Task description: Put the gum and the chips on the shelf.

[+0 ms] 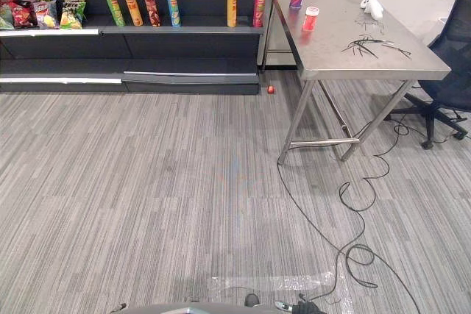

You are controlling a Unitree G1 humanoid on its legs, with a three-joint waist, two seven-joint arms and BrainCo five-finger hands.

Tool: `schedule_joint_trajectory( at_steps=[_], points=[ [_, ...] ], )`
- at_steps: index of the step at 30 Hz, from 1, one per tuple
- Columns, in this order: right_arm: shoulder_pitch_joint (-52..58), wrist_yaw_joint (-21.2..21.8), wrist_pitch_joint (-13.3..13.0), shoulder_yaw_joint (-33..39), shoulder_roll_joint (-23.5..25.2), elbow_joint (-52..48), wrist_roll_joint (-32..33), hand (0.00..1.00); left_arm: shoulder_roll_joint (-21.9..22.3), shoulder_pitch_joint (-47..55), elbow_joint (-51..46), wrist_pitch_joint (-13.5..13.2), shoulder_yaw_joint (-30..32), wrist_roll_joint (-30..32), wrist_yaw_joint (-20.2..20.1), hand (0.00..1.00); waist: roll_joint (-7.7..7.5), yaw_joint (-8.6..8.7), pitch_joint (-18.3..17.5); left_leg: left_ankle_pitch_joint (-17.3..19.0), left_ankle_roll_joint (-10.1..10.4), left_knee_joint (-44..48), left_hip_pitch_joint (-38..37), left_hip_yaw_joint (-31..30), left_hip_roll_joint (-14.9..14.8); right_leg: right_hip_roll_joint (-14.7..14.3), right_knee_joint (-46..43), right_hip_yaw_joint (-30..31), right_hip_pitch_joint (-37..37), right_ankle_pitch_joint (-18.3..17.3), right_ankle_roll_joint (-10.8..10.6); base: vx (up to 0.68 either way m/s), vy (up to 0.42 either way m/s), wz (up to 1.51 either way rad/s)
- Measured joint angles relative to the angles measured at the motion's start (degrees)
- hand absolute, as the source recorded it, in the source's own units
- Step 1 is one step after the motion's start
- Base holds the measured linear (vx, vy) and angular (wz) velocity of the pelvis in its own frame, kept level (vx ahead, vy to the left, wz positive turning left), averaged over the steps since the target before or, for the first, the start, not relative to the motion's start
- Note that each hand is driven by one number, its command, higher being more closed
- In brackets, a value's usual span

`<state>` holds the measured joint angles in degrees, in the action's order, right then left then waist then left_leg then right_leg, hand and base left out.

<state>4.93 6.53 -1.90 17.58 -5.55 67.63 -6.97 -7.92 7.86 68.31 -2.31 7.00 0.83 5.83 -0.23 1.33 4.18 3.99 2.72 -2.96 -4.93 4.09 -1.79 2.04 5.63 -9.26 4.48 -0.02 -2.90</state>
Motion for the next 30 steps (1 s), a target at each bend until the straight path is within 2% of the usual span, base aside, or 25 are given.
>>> schedule_joint_trajectory(
  at_steps=[4, 20, 30],
  points=[
    [-0.5, 0.1, 0.0, 0.1, 0.1, 0.3, 0.0, 0.0, 0.0, -0.6, 0.1, 0.0, 0.1, 0.0, 0.1, 0.0, -0.1, -0.02, 0.6, 0.1, 0.1, -0.1, -0.5, 0.2, 0.1, 0.2, 0.3, -0.1, 0.7, -0.1, -1.3, 0.0, 0.0, 0.0],
    [-0.8, 0.2, 0.0, 0.1, -0.1, 0.3, 0.1, 0.0, 0.2, -0.9, 1.2, -0.1, 0.5, 0.4, 0.5, 0.0, 0.09, -0.03, 1.1, -0.1, -0.1, -1.4, -1.4, 1.4, -0.1, 0.0, 0.3, 0.3, 0.6, -0.1, -1.2, -0.03, -0.005, -0.02],
    [-1.3, 0.2, 0.0, 0.1, 0.0, 0.9, 0.1, 0.0, 0.3, -1.1, 1.4, -0.1, 1.4, 0.3, 0.4, 0.0, -0.32, -0.05, 1.3, 0.0, -0.1, -2.1, -2.1, 1.7, 0.2, 0.1, 0.3, 0.3, 0.9, -0.1, -1.2, 0.01, -0.001, -0.02]
  ],
)
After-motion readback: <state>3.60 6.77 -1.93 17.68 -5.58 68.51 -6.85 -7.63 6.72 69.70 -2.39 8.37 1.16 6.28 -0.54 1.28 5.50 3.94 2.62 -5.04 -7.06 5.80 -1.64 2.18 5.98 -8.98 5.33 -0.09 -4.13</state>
